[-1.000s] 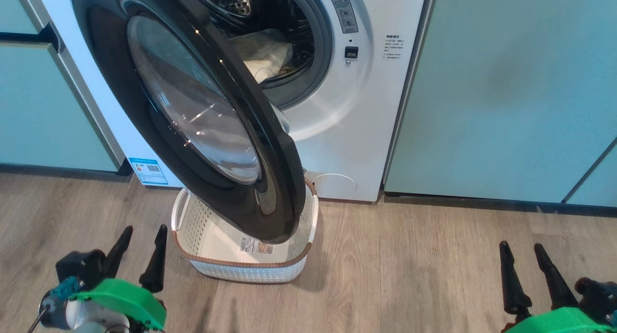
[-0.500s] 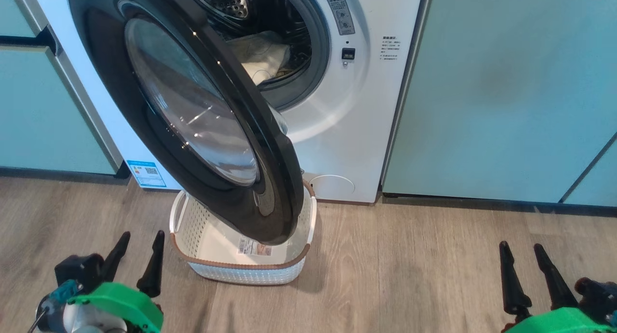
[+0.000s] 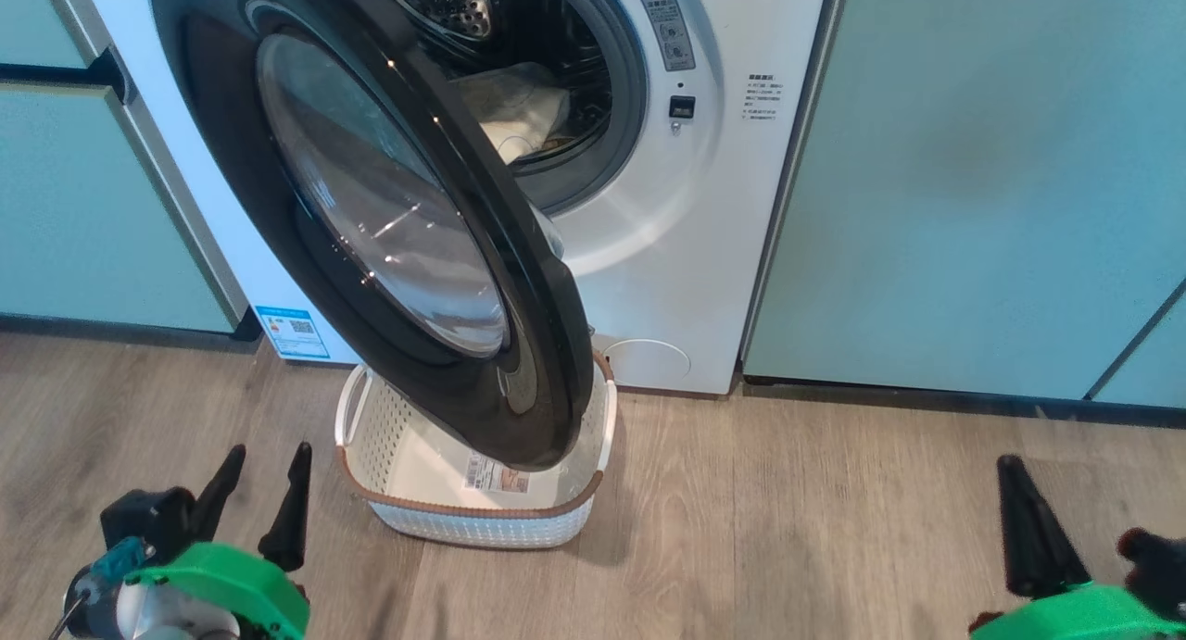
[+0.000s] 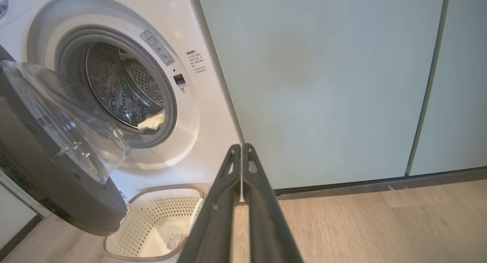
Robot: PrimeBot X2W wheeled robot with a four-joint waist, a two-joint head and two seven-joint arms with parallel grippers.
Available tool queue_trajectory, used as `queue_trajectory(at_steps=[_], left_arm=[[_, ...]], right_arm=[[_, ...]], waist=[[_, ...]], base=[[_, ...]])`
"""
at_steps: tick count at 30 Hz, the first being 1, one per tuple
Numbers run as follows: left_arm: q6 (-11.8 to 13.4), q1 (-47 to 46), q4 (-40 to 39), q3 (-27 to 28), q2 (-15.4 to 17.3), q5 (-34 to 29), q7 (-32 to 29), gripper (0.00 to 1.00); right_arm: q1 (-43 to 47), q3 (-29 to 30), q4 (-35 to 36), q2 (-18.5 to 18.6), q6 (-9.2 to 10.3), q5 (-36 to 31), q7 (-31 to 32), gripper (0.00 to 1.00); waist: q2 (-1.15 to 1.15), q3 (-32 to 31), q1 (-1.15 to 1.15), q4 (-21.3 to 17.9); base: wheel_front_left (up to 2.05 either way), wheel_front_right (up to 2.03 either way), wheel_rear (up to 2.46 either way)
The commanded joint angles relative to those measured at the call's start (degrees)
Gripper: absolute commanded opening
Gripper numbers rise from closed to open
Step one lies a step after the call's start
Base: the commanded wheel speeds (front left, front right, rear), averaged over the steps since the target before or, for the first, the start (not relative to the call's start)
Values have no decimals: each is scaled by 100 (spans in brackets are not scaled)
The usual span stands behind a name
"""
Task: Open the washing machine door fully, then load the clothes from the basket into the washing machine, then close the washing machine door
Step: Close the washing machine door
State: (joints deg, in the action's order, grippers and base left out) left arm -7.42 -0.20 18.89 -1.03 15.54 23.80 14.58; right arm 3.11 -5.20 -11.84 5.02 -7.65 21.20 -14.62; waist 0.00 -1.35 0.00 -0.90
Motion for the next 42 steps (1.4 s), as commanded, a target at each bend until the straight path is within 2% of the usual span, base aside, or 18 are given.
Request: queue_trajectory(at_steps=[1,12,19,22,27,34,36,42], left_arm=[[-7,-200,-156,225,200,19,41,100],[-7,-248,-173,66,156,-29,41,100],[-7,-271,-152,46,150,-89,41,100],[-7,-280,-145,24,131,-109,41,100],[-7,-381,-97,-91,97,-151,41,100],[-7,-507,-18,-270,61,-164,41,100],[-7,-527,0,-294,59,-165,41,100],[-7,-633,59,-425,57,-154,41,100]], right_arm=[[-211,-56,226,42,16,55,-38,0],[-787,-32,1164,275,16,335,-38,0],[-1427,-446,1626,561,16,550,-38,0],[-1737,-775,1767,646,16,586,-38,0],[-2341,-1695,1979,744,16,685,-38,0],[-2876,-2742,1995,577,16,1250,-38,0],[-2956,-2897,1954,565,16,1288,-38,0],[-3292,-3924,1574,397,16,1395,-38,0]], waist=[[0,-1,0,7],[0,2,0,371],[0,-16,0,680],[0,-42,0,815],[0,-93,0,1114],[0,-119,0,1433],[0,-116,0,1469],[0,-99,0,1668]], base=[[0,0,0],[0,0,0],[0,0,0],[0,0,0],[0,0,0],[0,0,0],[0,0,0],[0,0,0]])
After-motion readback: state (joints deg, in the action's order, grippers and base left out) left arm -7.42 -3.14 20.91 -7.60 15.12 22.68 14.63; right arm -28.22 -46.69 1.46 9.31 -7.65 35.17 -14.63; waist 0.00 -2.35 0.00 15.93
